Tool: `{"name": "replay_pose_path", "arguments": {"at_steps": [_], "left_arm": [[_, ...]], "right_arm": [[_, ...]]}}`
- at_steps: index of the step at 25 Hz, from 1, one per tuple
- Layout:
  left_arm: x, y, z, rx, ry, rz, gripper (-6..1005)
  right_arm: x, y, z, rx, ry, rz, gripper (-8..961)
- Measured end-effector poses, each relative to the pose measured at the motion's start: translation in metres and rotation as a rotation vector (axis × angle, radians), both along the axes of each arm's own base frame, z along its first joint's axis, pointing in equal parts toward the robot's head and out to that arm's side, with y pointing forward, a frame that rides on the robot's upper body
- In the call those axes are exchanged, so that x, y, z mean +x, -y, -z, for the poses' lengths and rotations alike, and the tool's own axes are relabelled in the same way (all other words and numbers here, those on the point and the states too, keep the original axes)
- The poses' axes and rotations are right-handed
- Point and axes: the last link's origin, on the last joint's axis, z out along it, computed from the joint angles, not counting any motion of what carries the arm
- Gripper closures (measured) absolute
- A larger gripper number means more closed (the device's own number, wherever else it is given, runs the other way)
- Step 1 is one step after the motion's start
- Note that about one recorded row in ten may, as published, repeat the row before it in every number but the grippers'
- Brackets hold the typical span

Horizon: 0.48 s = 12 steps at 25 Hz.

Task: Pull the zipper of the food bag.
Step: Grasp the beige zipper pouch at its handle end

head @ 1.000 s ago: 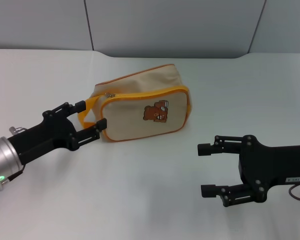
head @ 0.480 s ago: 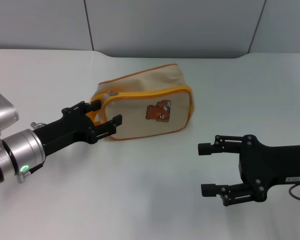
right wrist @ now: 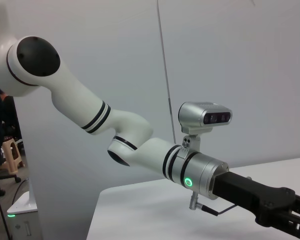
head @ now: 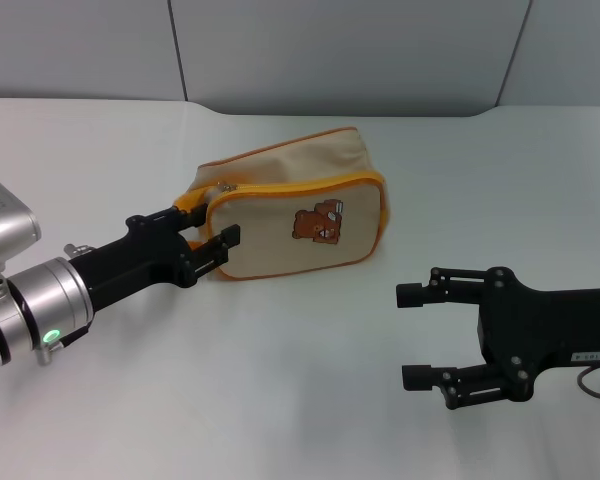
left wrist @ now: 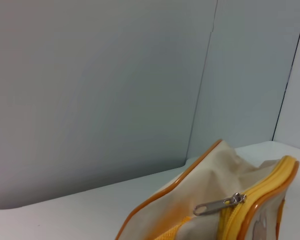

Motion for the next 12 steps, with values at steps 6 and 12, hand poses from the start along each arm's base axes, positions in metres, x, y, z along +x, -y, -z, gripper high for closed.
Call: {"name": "replay_pose_path", "arguments": {"at_steps": [6,12], "left_arm": [[0.0038,0.001,0.0042,-0.013,0.009,0.01,476],[0.0077,0.0027,0.0085,-0.03,0.02,0.021,745]], "right_arm": [[-0.0005,0.0006,-0.0003,-0.003,-0.004,-0.004,139],[0.0014,0.0027,-0.0004,-0.005,-0.006,0.002,139]]}}
